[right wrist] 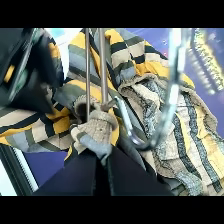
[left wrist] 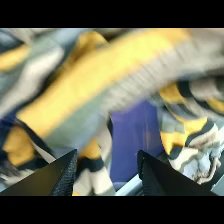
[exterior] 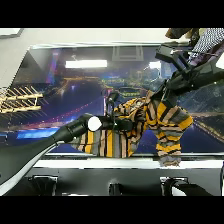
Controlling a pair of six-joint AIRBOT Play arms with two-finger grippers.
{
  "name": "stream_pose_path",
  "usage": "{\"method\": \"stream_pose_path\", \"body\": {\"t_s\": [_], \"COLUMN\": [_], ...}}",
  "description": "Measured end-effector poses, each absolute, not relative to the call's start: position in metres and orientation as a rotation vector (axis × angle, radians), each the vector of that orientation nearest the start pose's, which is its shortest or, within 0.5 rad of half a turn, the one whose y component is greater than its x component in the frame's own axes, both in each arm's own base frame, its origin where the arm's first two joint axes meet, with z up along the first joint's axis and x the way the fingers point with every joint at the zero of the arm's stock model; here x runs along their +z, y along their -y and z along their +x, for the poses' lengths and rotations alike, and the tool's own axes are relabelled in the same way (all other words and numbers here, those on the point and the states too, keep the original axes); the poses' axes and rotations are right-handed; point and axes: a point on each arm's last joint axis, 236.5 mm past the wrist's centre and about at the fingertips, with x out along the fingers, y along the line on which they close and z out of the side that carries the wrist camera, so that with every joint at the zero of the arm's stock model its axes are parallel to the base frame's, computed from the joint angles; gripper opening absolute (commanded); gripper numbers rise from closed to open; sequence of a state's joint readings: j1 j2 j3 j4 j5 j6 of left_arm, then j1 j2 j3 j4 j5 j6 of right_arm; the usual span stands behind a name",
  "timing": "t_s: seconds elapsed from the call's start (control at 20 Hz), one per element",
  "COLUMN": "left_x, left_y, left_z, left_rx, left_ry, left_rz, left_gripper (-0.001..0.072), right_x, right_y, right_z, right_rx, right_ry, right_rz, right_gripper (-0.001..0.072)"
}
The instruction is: Fold the clothes and pants, and hang the long-sleeved shirts on hangers.
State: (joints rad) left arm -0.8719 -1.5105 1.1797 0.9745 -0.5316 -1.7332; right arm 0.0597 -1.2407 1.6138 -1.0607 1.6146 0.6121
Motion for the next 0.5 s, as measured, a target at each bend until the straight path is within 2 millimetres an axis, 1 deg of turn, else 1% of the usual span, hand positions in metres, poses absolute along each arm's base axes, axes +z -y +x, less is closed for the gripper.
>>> {"method": "stream_pose_path", "body": {"t_s": [0.1,0.15,0.2,0.25,0.4,0.5], "left_x": [-0.002,-0.005,-0.006,-0.008,-0.008,-0.007], "left_y": [0.448,0.449,0.45,0.451,0.459,0.464], "left_z": [0.27,0.263,0.257,0.252,0.246,0.253], "left_rx": [-0.744,-0.725,-0.704,-0.684,-0.651,-0.64], "left_ry": [-1.133,-1.146,-1.154,-1.16,-1.148,-1.121], "left_rz": [-0.322,-0.314,-0.31,-0.312,-0.35,-0.387], "left_gripper": [0.0449,0.0517,0.0645,0.072,0.072,0.072], "right_x": [0.18,0.18,0.18,0.18,0.179,0.179], "right_y": [-0.136,-0.136,-0.136,-0.136,-0.135,-0.134], "right_z": [0.344,0.344,0.344,0.344,0.344,0.345], "right_rx": [1.027,1.027,1.027,1.027,1.022,1.017], "right_ry": [-0.862,-0.862,-0.862,-0.862,-0.864,-0.867], "right_rz": [-0.553,-0.553,-0.553,-0.553,-0.557,-0.561], "right_gripper": [0.0025,0.0025,0.0025,0.0025,0.0025,0.0025]}}
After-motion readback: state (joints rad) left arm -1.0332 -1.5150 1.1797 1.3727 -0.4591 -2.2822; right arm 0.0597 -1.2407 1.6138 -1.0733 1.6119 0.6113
